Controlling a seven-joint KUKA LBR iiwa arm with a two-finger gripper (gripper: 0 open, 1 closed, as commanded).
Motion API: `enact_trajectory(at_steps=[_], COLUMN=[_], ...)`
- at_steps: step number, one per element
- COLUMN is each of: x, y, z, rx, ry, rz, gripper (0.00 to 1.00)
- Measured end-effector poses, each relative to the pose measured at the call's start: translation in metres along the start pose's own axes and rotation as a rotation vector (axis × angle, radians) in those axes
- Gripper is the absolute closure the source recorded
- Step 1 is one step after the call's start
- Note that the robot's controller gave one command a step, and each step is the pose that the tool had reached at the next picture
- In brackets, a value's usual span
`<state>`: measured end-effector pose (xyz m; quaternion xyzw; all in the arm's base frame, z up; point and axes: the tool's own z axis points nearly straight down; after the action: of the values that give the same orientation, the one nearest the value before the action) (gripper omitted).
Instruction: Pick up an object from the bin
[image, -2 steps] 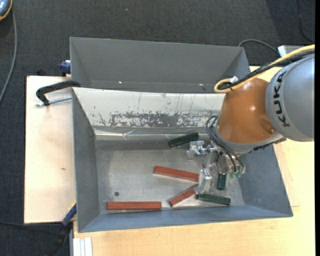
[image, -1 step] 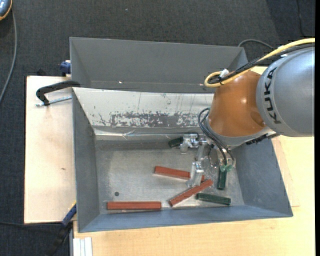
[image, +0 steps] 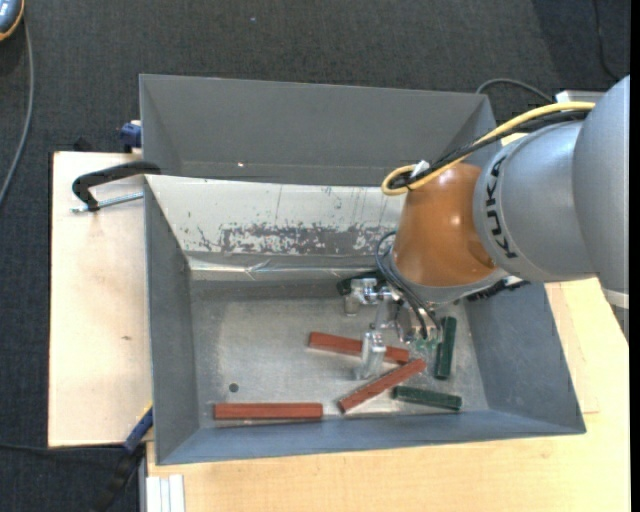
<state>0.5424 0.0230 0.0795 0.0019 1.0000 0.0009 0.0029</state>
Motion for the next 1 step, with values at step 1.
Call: enact_trajectory(at_steps=[1], x=[0.0181], y=[0.0185], z=[0.0089], rx=[0.0], ry=[0.006], rz=[0.08], gripper=[1.0])
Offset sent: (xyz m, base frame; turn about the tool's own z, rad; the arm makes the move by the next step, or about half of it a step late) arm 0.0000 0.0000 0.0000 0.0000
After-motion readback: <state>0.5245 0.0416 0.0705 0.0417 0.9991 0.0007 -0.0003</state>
